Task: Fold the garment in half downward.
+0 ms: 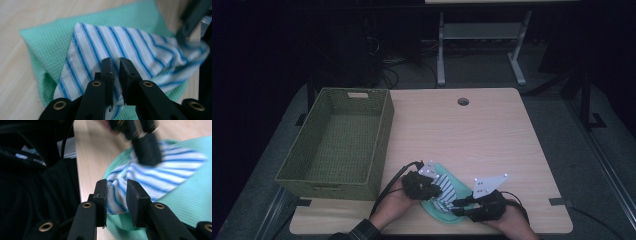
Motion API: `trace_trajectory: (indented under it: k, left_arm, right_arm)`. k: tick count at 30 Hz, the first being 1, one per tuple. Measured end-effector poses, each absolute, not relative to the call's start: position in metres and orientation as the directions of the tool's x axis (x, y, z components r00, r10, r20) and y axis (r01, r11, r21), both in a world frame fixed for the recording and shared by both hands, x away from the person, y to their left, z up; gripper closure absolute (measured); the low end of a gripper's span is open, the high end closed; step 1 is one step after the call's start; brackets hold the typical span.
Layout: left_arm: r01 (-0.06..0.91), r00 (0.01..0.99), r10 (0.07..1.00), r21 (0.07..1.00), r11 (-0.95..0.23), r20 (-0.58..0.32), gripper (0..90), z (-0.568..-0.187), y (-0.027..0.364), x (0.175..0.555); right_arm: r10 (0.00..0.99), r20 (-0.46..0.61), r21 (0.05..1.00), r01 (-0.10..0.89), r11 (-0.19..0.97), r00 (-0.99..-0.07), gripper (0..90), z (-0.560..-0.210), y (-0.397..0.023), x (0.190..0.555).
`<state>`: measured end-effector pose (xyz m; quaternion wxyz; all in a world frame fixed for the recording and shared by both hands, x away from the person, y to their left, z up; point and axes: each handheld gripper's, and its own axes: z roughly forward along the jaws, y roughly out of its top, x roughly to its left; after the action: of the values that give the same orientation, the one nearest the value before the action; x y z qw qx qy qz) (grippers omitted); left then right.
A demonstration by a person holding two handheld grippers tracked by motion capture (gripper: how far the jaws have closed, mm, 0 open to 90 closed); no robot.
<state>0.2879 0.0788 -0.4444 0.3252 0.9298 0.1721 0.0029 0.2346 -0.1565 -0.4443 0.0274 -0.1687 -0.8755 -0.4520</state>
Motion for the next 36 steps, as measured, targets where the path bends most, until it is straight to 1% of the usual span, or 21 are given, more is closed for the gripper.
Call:
trace_trajectory:
  k: [4, 10, 12, 18, 22, 28, 33, 36]
  left_arm:
    - [0.326, 0.940, 0.322, 0.590, -0.739, -0.115, 82.4, -0.450, 0.078, 0.288]
    - [0.330, 0.939, 0.320, 0.583, -0.742, -0.125, 82.4, -0.451, 0.079, 0.288]
    - [0.327, 0.940, 0.319, 0.582, -0.744, -0.121, 82.3, -0.451, 0.079, 0.288]
    - [0.333, 0.938, 0.322, 0.586, -0.738, -0.127, 81.6, -0.450, 0.079, 0.285]
    - [0.332, 0.939, 0.321, 0.583, -0.742, -0.127, 82.1, -0.451, 0.079, 0.286]
    - [0.326, 0.940, 0.324, 0.575, -0.750, -0.111, 83.6, -0.452, 0.076, 0.293]
    - [0.309, 0.941, 0.330, 0.574, -0.759, -0.070, 85.1, -0.452, 0.073, 0.304]
    - [0.300, 0.941, 0.336, 0.573, -0.763, -0.045, 85.6, -0.452, 0.069, 0.310]
  right_arm:
    - [0.319, 0.185, 0.791, 0.334, 0.513, -0.929, 75.8, -0.442, -0.165, 0.247]
    - [0.368, 0.182, 0.808, 0.352, 0.472, -0.912, 76.5, -0.441, -0.177, 0.268]
    - [0.382, 0.177, 0.814, 0.353, 0.462, -0.907, 78.3, -0.438, -0.181, 0.273]
    - [0.421, 0.148, 0.789, 0.364, 0.495, -0.895, 86.4, -0.445, -0.178, 0.289]
    - [0.409, 0.137, 0.767, 0.358, 0.533, -0.902, 87.3, -0.453, -0.167, 0.297]
    - [0.402, 0.111, 0.700, 0.359, 0.618, -0.909, 89.2, -0.466, -0.153, 0.301]
    - [0.423, 0.120, 0.695, 0.380, 0.611, -0.898, 89.8, -0.466, -0.156, 0.300]
    - [0.423, 0.111, 0.691, 0.376, 0.617, -0.899, 89.8, -0.467, -0.159, 0.298]
